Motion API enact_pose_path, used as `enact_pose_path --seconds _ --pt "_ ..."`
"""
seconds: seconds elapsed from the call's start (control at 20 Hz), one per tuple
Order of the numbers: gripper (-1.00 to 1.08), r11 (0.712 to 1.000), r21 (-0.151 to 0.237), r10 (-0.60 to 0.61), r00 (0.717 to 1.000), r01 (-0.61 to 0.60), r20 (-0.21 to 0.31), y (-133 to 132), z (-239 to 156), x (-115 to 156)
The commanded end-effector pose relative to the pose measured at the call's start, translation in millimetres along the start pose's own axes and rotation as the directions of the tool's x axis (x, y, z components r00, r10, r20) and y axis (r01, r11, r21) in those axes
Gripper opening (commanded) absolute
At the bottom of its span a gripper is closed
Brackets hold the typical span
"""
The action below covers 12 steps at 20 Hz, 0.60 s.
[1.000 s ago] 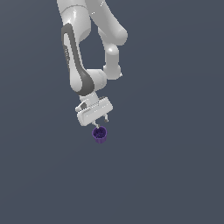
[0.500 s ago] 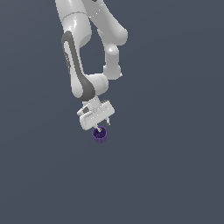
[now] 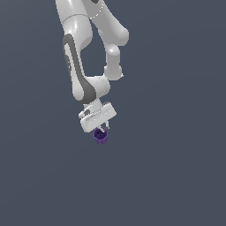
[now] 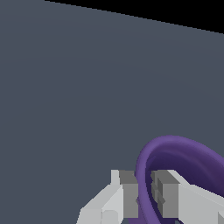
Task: Pick up the object and move it to a goal position.
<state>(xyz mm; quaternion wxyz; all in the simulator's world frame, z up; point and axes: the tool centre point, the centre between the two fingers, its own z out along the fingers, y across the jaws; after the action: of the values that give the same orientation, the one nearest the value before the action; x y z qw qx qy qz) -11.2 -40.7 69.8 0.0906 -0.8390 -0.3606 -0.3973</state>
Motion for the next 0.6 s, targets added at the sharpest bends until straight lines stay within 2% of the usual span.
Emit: enact_pose_path --seconds 0.0,0.55 --pt "-1.00 1.000 0.000 0.000 1.000 0.000 0.000 0 0 0" --pt "-1.00 1.000 0.000 0.000 1.000 0.000 0.001 -11 -2 5"
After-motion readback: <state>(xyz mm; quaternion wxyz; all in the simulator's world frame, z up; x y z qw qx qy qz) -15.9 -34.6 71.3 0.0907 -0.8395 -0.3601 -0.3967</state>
